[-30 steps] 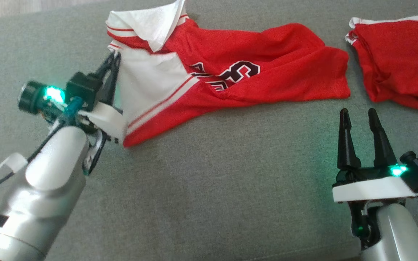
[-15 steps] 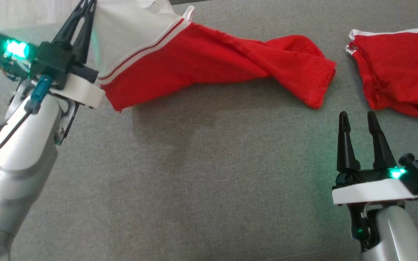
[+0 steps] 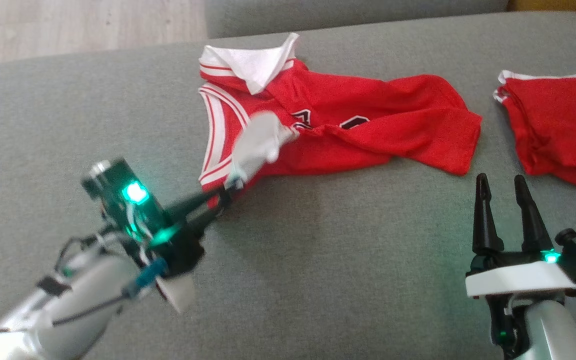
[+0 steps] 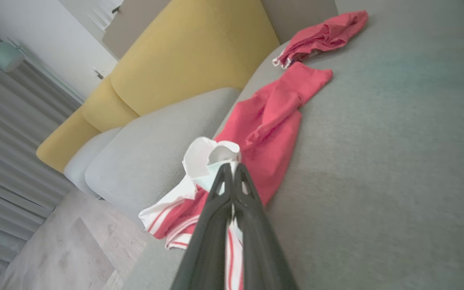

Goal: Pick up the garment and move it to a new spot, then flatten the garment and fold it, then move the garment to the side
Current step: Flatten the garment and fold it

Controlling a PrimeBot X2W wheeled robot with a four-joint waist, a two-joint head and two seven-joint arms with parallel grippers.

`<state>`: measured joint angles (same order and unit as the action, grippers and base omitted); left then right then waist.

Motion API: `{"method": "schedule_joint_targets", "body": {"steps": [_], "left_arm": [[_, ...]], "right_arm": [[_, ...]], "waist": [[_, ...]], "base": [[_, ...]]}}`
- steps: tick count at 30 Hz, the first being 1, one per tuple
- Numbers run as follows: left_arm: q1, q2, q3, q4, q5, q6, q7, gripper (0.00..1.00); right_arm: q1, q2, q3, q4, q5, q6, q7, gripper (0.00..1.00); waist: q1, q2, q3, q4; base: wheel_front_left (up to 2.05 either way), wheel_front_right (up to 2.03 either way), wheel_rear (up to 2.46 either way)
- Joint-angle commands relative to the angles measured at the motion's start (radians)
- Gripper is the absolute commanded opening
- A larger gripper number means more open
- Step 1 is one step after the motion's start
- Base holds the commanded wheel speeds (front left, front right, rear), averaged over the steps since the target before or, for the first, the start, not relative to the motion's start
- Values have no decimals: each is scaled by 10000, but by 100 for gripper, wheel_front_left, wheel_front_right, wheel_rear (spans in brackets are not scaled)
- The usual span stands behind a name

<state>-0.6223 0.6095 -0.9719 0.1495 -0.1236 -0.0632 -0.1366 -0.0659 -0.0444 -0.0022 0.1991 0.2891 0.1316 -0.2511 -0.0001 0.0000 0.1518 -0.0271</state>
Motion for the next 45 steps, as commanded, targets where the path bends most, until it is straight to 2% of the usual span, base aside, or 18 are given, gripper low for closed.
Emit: {"method": "schedule_joint_targets", "body": {"steps": [1,6,7,8,9,13,17,20,24,29,31,33,36,45], "left_arm": [[-348,413,404,-316,12,3,76,0],[336,452,-410,-511,16,-265,480,0],[436,425,-537,-501,-10,-298,571,11],[522,384,-652,-482,-58,-332,647,45],[583,340,-749,-461,-90,-357,696,100],[771,195,-942,-312,-222,-361,854,100],[924,85,-645,-207,-586,34,818,100],[1034,-78,-56,-120,-1122,622,635,100],[1429,-531,1183,84,-2357,1741,151,100],[2189,-1387,2762,266,-3899,3072,-747,100],[2538,-1795,3207,305,-4297,3411,-1004,100],[2815,-2150,3507,356,-4533,3545,-1142,100],[2961,-2490,3735,495,-4513,3523,-1222,100],[2807,-2851,3988,892,-4030,2986,-1248,100]], "right_arm": [[-129,-58,237,-277,-55,-9,-107,100],[-90,-58,287,-204,-43,-9,-107,100],[-81,-58,296,-195,-39,-9,-107,100],[-72,-58,302,-188,-36,-9,-107,100],[-63,-58,307,-183,-34,-9,-107,100],[-33,-58,323,-174,-40,-9,-107,100],[-31,-58,277,-201,-39,-9,-107,100],[-26,-58,207,-250,-34,-9,-107,100],[8,-58,148,-306,-52,-9,-107,100],[46,-58,47,-403,-75,-9,-107,100],[57,-58,12,-414,-94,-9,-107,100],[47,-58,-6,-410,-108,-9,-107,100],[13,-58,-5,-396,-137,-9,-107,100],[-131,-58,40,-417,-182,-9,-107,100]], "waist": [[1,0,-126,125],[1,0,-334,263],[1,0,-357,275],[1,0,-380,285],[1,0,-399,295],[1,0,-443,304],[1,0,-444,277],[1,0,-415,281],[1,0,-416,267],[1,0,-388,231],[1,0,-327,197],[1,0,-250,165],[1,0,-155,130],[1,0,88,34]], "base": [[0,0,0],[0,0,0],[0,0,0],[0,0,0],[0,0,0],[0,0,0],[0,0,0],[0,0,0],[0,0,0],[0,0,0],[0,0,0],[0,0,0],[0,0,0],[0,0,0]]}}
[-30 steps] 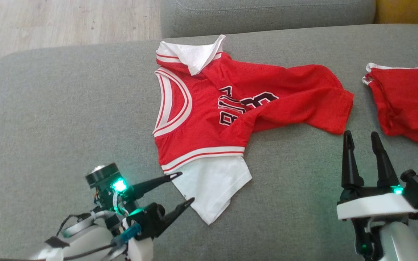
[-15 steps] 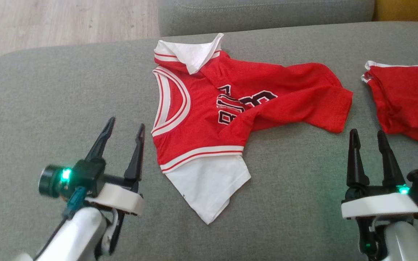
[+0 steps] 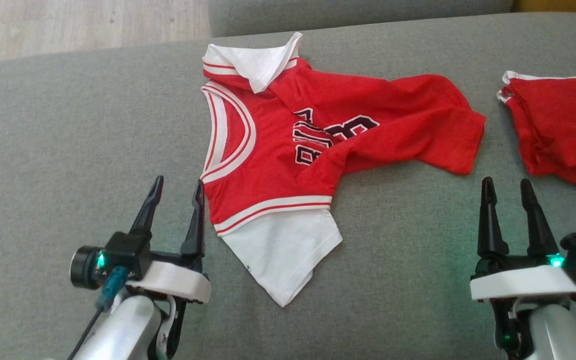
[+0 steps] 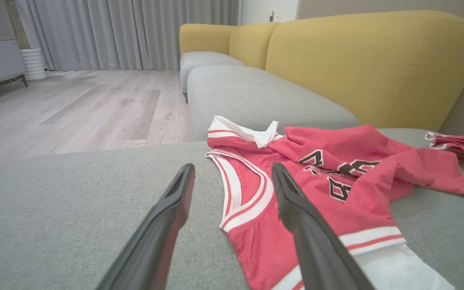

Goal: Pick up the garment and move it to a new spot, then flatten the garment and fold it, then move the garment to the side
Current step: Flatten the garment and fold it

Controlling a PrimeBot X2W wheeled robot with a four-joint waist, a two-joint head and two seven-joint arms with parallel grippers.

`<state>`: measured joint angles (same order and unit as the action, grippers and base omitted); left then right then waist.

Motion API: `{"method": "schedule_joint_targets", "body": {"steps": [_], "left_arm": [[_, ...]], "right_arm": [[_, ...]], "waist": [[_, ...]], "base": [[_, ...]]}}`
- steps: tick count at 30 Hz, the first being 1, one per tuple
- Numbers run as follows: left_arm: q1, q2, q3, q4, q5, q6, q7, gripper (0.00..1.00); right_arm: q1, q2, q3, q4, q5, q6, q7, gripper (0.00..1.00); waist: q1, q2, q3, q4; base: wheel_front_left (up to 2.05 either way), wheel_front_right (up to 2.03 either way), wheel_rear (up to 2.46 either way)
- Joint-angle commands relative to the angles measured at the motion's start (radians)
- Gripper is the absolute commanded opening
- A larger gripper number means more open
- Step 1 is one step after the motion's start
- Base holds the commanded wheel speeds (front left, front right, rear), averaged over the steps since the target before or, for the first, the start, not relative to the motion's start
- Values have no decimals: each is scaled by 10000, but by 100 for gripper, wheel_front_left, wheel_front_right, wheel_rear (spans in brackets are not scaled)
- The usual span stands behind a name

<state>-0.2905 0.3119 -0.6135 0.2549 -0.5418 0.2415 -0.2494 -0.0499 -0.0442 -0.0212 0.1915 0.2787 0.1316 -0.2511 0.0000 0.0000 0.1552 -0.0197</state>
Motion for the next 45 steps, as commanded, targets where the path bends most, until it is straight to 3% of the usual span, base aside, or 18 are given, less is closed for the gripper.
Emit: {"method": "schedule_joint_targets", "body": {"steps": [1,4,11,21,22,23,42,43,44,45], "left_arm": [[-510,125,404,-163,152,-61,-121,100],[-780,130,274,192,267,-266,-68,100],[-1969,154,-234,1651,46,-974,1899,100],[-2914,222,-460,3151,-202,-1400,3406,100],[-2967,246,-487,3230,-185,-1424,3448,44],[-3036,287,-541,3282,-140,-1496,3455,0],[-6698,1488,-541,5167,1095,-2061,2304,0],[-6864,1489,-558,5320,1138,-2118,2191,27],[-7002,1476,-562,5503,1159,-2145,2115,100],[-7002,1476,-562,5503,1159,-2145,2115,100]], "right_arm": [[-291,-60,230,-340,-78,-9,-107,100],[-354,-60,323,-347,-48,-9,-107,100],[-536,-60,517,-363,84,-9,-107,100],[-730,-60,543,-334,289,-9,-107,100],[-744,-60,549,-331,300,-9,-107,100],[-757,-60,558,-328,310,-9,-107,100],[-1100,-60,871,-329,382,-9,-107,100],[-1112,-60,874,-328,380,-9,-107,100],[-1118,-60,872,-326,374,-9,-107,100],[-1118,-60,872,-326,374,-9,-107,100]], "waist": [[0,0,54,-39],[0,0,199,-140],[0,0,736,-560],[0,0,1188,-1116],[0,0,1200,-1142],[0,0,1212,-1168],[0,0,1521,-1683],[0,0,1528,-1702],[0,0,1533,-1713],[0,0,1533,-1713]], "base": [[0,0,0],[0,0,0],[0,0,0],[0,0,0],[0,0,0],[0,0,0],[0,0,0],[0,0,0],[0,0,0],[0,0,0]]}}
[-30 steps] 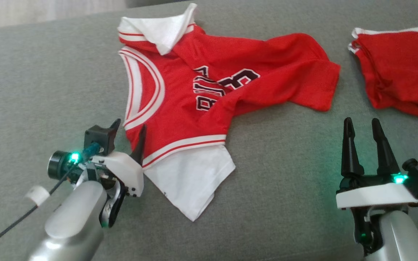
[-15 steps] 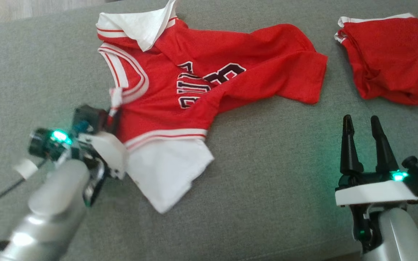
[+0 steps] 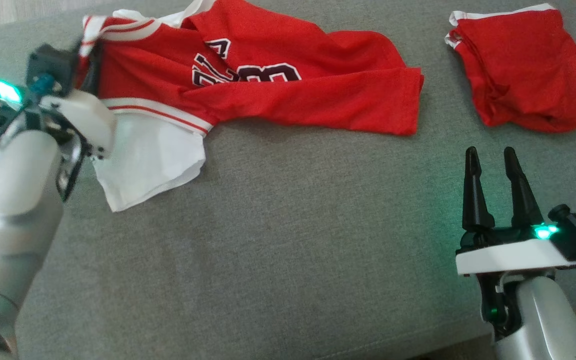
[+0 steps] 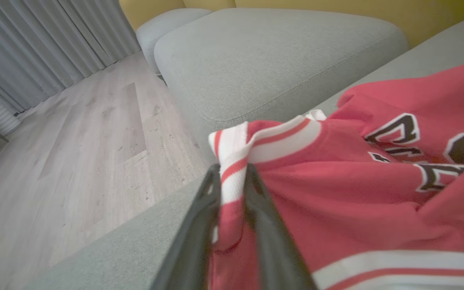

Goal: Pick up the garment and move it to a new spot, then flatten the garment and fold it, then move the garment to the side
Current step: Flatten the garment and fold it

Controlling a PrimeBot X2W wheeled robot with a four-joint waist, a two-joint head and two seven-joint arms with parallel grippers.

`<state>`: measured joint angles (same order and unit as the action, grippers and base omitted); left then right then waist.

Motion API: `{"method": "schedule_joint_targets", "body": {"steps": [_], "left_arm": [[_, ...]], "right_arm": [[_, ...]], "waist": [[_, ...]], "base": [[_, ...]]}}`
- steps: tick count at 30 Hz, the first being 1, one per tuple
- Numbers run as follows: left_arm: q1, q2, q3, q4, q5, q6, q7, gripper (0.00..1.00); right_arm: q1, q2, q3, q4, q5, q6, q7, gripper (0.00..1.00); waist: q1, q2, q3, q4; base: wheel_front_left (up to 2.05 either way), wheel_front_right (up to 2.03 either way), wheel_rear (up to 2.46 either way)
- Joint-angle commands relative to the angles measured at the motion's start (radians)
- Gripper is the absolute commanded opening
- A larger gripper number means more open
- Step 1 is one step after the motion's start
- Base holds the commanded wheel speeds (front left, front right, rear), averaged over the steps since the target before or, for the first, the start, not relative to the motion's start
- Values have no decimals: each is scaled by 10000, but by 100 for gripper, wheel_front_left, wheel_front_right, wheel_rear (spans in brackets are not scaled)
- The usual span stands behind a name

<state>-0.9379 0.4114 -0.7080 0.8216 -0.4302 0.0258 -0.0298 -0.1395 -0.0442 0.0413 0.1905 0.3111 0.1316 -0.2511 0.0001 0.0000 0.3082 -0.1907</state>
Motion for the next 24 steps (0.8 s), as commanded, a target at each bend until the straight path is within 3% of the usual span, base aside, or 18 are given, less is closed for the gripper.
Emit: {"method": "schedule_joint_targets", "body": {"steps": [1,6,14,19,24], "left_arm": [[-647,466,355,31,85,4,-128,100],[-864,187,469,618,113,406,-966,100],[312,-471,717,612,-391,644,-2037,100],[1645,-801,1078,-274,-765,936,-2283,100],[3334,-1060,1552,-2043,-801,1508,-2314,100]], "right_arm": [[-224,-60,243,-314,41,-9,-107,100],[-153,-60,150,-297,-28,-9,-107,100],[112,-60,-117,-280,-268,-9,-107,100],[369,-60,-250,-308,-467,-9,-107,100],[644,-60,-434,-335,-616,-9,-107,100]], "waist": [[-1,0,4,-7],[-1,0,-145,142],[-1,0,-854,844],[-1,0,-1372,1403],[-1,0,-1800,1900]], "base": [[0,0,0],[0,0,0],[0,0,0],[0,0,0],[0,0,0]]}}
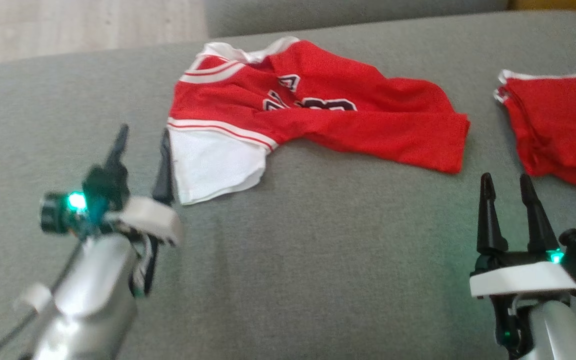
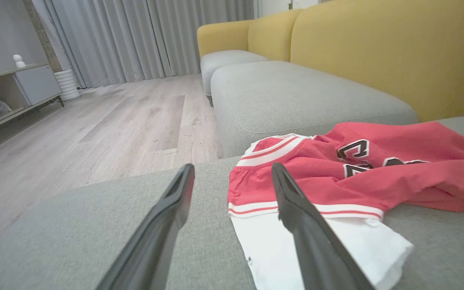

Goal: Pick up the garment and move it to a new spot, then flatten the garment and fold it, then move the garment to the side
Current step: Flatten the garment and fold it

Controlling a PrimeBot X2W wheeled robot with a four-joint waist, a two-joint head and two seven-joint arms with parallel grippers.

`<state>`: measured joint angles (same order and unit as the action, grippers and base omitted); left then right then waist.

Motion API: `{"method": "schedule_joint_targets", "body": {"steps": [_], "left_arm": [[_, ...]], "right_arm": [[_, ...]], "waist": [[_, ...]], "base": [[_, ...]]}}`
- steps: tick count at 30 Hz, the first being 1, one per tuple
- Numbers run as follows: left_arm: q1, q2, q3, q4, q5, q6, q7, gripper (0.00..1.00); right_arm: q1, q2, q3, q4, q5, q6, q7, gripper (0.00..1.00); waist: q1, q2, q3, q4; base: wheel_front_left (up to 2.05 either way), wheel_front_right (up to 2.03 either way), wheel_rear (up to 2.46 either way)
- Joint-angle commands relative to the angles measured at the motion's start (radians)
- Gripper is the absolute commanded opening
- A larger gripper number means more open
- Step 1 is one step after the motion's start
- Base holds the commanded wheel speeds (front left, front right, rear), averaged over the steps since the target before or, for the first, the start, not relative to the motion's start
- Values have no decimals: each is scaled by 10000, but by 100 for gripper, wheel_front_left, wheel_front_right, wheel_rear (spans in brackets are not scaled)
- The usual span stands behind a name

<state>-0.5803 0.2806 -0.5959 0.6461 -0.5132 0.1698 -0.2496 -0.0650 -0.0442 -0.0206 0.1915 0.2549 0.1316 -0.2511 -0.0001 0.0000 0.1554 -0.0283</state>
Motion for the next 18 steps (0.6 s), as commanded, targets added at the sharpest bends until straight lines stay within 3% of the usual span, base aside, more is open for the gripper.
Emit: {"method": "schedule_joint_targets", "body": {"steps": [1,10,18], "left_arm": [[130,201,491,-660,83,177,-117,100],[2449,-308,1059,-2854,321,762,-120,100],[2654,-576,848,-2736,466,560,-88,100]], "right_arm": [[-37,-60,141,-349,-70,-9,-107,100],[222,-60,57,-331,-171,-9,-107,100],[185,-60,159,-365,-96,-9,-107,100]], "waist": [[1,0,-345,363],[1,0,-657,688],[1,0,-560,603]], "base": [[0,0,0],[0,0,0],[0,0,0]]}}
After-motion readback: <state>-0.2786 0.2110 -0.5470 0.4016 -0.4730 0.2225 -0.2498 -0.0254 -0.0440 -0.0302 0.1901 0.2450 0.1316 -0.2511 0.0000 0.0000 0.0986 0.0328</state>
